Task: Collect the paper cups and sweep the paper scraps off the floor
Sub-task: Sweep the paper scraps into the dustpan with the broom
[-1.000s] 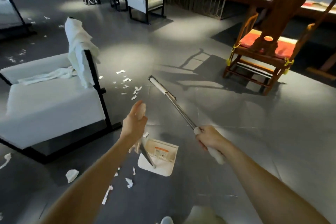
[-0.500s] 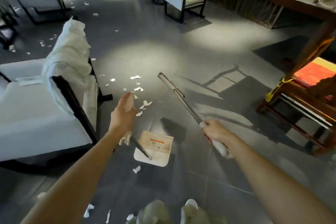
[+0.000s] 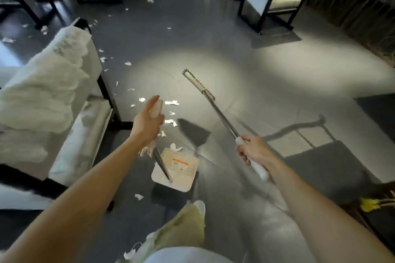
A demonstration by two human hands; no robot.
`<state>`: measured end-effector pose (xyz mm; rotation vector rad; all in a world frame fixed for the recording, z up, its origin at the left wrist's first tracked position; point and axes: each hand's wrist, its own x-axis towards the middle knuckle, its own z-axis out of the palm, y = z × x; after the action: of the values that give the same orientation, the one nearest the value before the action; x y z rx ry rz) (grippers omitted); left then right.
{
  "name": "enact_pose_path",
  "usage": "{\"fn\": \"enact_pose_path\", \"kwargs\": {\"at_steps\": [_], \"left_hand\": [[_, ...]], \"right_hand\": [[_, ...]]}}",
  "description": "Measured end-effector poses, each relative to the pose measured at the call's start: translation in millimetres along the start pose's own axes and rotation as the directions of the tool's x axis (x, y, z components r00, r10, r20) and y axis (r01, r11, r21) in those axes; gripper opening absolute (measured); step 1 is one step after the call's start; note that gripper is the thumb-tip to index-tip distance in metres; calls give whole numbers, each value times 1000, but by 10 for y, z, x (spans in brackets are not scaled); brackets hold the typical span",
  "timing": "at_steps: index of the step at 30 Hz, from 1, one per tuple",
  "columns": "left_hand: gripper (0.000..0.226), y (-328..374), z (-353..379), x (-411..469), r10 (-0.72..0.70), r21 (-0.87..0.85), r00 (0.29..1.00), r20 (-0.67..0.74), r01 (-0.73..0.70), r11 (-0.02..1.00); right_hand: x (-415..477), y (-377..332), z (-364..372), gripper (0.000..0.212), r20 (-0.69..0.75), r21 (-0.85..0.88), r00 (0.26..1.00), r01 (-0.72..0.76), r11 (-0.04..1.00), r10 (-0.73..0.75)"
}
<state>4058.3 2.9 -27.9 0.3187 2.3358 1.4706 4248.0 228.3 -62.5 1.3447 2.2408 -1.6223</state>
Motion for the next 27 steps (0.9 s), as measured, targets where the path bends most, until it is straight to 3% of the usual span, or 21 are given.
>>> {"fn": "enact_pose_path", "kwargs": {"at_steps": [7,13,20,27], "left_hand": [[54,942,546,1856,5,-4,999,-44,-5,1000],[53,1435,1119,3572,26,40,994,-102,-22,999],[54,2094,1527,5620,11,44,969,-246,0,999],[50,2413,1583,7478,-41,-28,902,-429,32,999]], "right_hand": [[1703,-1033,-771,34,73,19,997,28,999,-29],[3570,-1797,-1368,31,157,83,987,16,996,-29],[5840,-3157,-2096,22,198,6,975,100,995,-99],[7668,-4724,-1993,14,292,-62,937,220,974,-193]]}}
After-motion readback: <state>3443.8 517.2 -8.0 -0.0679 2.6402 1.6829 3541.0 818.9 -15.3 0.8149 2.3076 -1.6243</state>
